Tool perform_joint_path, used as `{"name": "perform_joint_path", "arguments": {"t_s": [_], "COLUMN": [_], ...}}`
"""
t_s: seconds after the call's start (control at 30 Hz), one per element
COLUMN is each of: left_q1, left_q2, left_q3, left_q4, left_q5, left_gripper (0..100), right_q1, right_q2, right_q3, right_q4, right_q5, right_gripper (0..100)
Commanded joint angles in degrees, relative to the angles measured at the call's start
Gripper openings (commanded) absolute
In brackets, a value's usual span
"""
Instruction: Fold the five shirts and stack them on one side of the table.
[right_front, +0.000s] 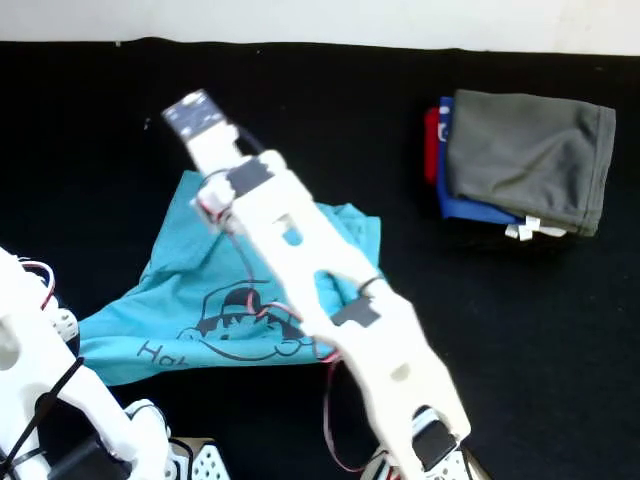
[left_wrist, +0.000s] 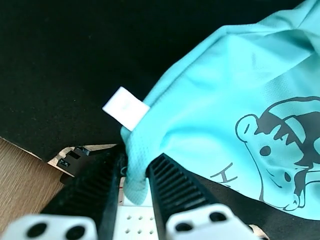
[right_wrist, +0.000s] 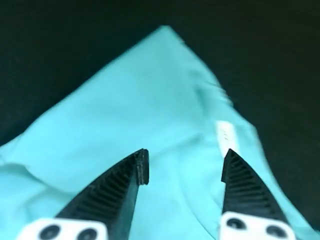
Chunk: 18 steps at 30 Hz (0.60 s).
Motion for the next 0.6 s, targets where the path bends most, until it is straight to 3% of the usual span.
{"name": "perform_joint_path", "arguments": {"t_s": [0.0, 0.23, 0.4, 0.57], "left_q1": [-0.6, -0.6, -0.6, -0.6], "left_q2": [-1.5, -1.5, -1.5, -1.5], "left_q3": [-0.6, -0.6, -0.3, -0.2], "left_q4": [-0.2, -0.3, -0.4, -0.4], "left_q5": [-0.6, -0.6, -0.5, -0.5], "left_gripper": [1, 1, 1, 1], "right_q1": [-2.0, -1.7, -0.7, 2.4], "right_q2": [6.3, 15.2, 17.1, 16.0], "right_q3": [-10.9, -19.9, -23.5, -27.5], "right_q4": [-0.7, 2.9, 4.3, 6.7], "right_q5": [0.6, 0.8, 0.9, 0.9], "right_gripper": [23.8, 23.0, 0.0, 0.5]}}
